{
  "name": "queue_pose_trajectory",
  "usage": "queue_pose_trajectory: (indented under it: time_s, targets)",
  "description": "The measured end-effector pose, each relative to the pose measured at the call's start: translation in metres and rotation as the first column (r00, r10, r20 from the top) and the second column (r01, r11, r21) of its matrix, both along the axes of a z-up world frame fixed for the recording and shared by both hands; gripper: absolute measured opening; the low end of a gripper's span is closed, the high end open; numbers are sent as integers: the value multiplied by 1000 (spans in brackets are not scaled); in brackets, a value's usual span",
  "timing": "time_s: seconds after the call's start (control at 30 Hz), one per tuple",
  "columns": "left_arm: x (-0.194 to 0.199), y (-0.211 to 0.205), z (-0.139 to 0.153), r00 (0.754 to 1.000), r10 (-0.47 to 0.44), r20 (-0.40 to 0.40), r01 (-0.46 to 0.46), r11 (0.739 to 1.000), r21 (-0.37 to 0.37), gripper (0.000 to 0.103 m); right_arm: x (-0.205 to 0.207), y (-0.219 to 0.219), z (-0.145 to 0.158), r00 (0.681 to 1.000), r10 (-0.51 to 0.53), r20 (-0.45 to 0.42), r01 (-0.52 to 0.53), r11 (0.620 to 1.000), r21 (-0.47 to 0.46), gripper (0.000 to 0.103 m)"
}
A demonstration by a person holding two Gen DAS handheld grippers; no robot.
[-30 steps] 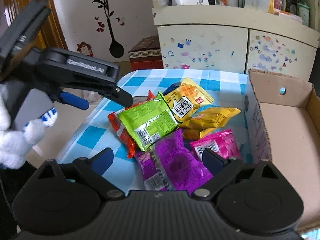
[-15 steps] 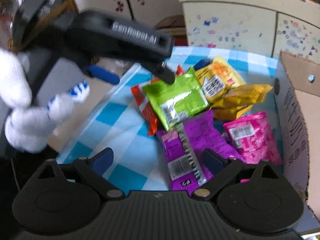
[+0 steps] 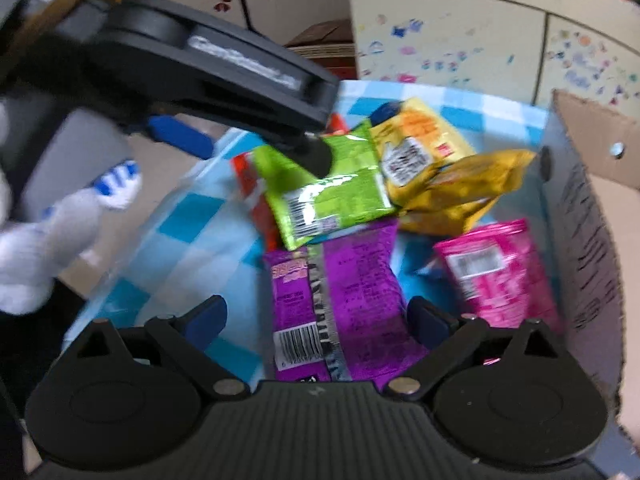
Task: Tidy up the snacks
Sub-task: 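Lower the right gripper onto the purple snack bag and close it, then grasp the green snack bag with the left gripper while the right gripper holds the purple bag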
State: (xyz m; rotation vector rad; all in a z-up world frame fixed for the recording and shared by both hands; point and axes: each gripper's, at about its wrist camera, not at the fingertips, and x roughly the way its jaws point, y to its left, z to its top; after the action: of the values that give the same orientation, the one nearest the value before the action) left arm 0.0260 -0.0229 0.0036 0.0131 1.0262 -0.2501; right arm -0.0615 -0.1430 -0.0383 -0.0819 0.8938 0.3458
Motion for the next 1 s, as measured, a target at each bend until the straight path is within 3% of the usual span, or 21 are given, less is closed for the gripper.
queue_pose_trajectory:
  time_s: [0.17,0.3,0.4,0.53,0.7,0.87,1.0]
  targets:
    - [0,-2,-2,1000,-2,9,1,1000,29,103,4,2,-7,998,-57,39,59,997,-53,96]
    - [-5,-12,-2,997,-65,40,62,996,58,103,5,11,-16,998,-40,39,43,994,-105,96]
    - [-10,-21,-6,989,-132,69,125,987,105,103,3,14,-22,998,-49,27,54,982,-181,84]
    - [-12,-27,-13,981,-181,64,172,977,129,103,0,-3,-10,992,-126,-19,123,986,-113,71]
    - [-19,-35,-18,963,-250,99,233,959,162,103,-12,-22,-2,967,-238,-96,231,970,-76,70]
    - [-27,-44,-25,939,-328,102,301,929,215,103,-29,-30,2,940,-320,-121,311,946,-89,70]
    - [-27,-45,-32,941,-331,68,310,926,214,103,-36,-35,3,920,-365,-140,355,930,-91,70]
